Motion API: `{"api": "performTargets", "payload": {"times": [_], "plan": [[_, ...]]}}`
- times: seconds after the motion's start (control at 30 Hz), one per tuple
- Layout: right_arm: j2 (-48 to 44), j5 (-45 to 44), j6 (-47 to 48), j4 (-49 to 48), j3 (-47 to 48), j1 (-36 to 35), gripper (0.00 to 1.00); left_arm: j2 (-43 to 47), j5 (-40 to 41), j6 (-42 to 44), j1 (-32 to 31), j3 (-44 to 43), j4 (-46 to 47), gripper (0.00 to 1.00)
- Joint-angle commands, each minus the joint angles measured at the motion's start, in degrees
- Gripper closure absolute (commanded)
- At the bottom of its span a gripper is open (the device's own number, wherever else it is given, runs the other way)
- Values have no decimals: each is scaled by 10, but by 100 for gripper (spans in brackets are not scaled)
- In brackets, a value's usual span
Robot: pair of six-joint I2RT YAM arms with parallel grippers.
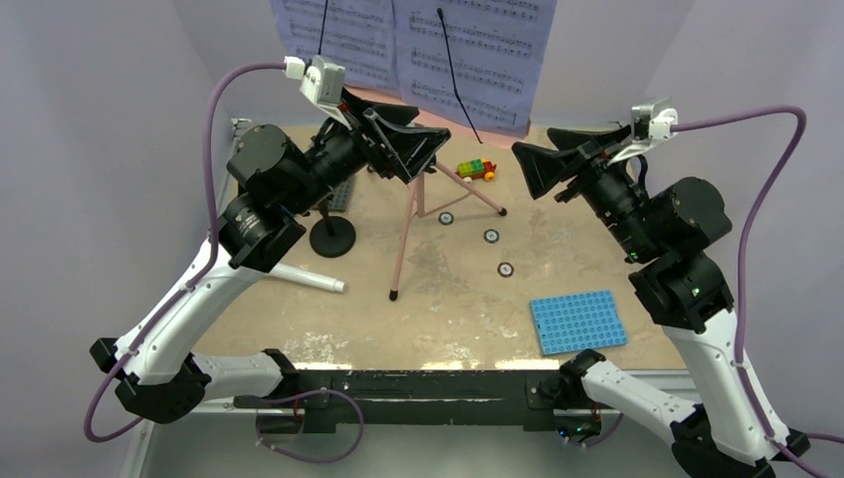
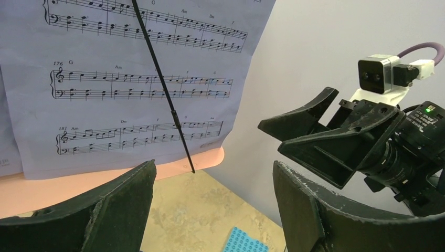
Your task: Pack up the instrument practice props
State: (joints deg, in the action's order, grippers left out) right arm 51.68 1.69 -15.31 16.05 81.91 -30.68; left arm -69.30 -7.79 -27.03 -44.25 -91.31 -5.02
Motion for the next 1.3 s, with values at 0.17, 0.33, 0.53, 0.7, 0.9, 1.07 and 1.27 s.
{"api": "performTargets", "payload": {"times": [0.17, 0.33, 0.53, 0.7, 0.9, 1.07, 1.27], "plan": [[35, -18, -18, 18, 46, 4, 26, 6, -19, -16, 5, -27, 21, 15], [52, 2, -43, 33, 64, 7, 27, 5, -22, -20, 6, -24, 19, 15], [66, 6, -48, 45, 80, 11, 27, 4, -23, -22, 7, -23, 17, 15], [66, 20, -50, 35, 72, 12, 29, 1, -25, -22, 9, -24, 17, 15], [65, 32, -50, 27, 68, 11, 33, -1, -28, -24, 10, -26, 17, 15], [74, 32, -44, 28, 77, 11, 32, -5, -30, -26, 11, -29, 17, 15], [78, 5, -26, 26, 75, 11, 28, -10, -32, -28, 11, -31, 17, 15]]}}
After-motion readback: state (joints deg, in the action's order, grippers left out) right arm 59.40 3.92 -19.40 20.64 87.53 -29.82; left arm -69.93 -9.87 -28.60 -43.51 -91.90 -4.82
